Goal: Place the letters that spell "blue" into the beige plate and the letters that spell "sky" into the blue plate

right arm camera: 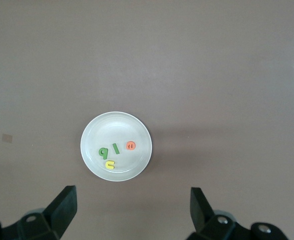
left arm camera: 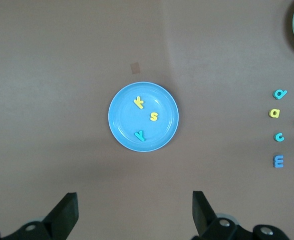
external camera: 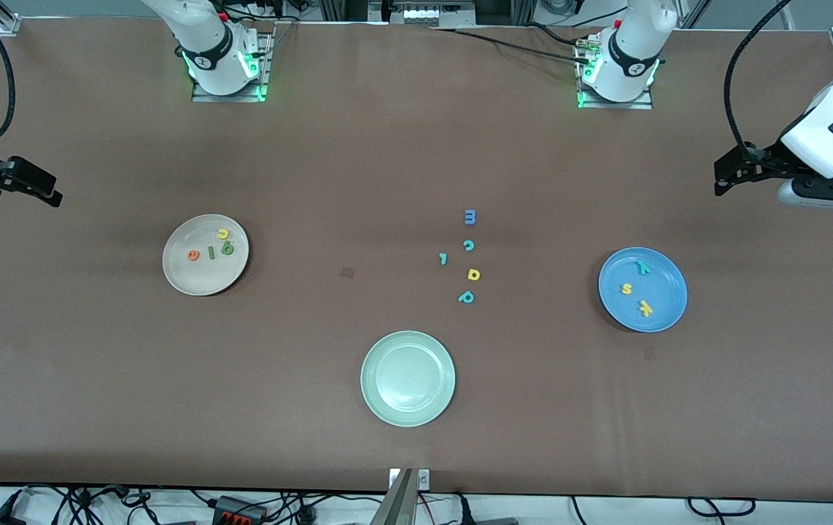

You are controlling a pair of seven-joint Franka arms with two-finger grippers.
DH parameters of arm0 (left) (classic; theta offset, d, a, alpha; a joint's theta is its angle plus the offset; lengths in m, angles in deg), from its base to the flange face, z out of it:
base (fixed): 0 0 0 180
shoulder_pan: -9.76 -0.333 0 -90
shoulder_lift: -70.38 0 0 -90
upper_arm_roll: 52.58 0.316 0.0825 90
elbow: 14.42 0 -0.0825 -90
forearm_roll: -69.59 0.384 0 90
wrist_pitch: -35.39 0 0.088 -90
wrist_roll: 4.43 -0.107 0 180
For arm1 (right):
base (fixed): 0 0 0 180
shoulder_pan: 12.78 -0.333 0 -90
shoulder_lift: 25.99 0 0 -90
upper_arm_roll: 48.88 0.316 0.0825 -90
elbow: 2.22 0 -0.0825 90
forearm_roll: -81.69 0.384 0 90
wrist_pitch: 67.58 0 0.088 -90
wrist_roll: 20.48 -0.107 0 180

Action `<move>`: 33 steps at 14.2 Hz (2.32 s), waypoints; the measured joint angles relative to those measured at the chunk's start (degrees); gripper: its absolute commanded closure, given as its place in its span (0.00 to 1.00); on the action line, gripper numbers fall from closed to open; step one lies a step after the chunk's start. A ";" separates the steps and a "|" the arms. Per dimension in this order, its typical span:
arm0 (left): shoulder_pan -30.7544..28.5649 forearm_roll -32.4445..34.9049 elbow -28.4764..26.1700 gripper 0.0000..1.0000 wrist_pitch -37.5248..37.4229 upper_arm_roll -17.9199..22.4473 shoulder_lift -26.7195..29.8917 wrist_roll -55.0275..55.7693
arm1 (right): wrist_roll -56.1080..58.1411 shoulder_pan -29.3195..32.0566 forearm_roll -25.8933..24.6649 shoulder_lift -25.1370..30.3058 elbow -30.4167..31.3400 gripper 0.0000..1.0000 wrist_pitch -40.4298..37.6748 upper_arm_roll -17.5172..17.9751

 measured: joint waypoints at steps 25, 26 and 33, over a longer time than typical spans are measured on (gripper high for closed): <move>0.01 0.00 0.00 0.00 0.00 0.00 0.00 0.00 | 1.57 3.28 -0.04 -0.20 0.00 0.00 -0.22 4.62; 0.01 0.00 0.00 0.00 0.00 0.00 0.00 0.00 | 1.56 3.28 -0.04 -0.20 0.00 0.00 -0.23 4.62; 0.14 0.00 0.00 0.00 0.00 -0.03 0.00 0.00 | 1.56 3.28 -0.04 -0.20 0.00 0.00 -0.29 4.62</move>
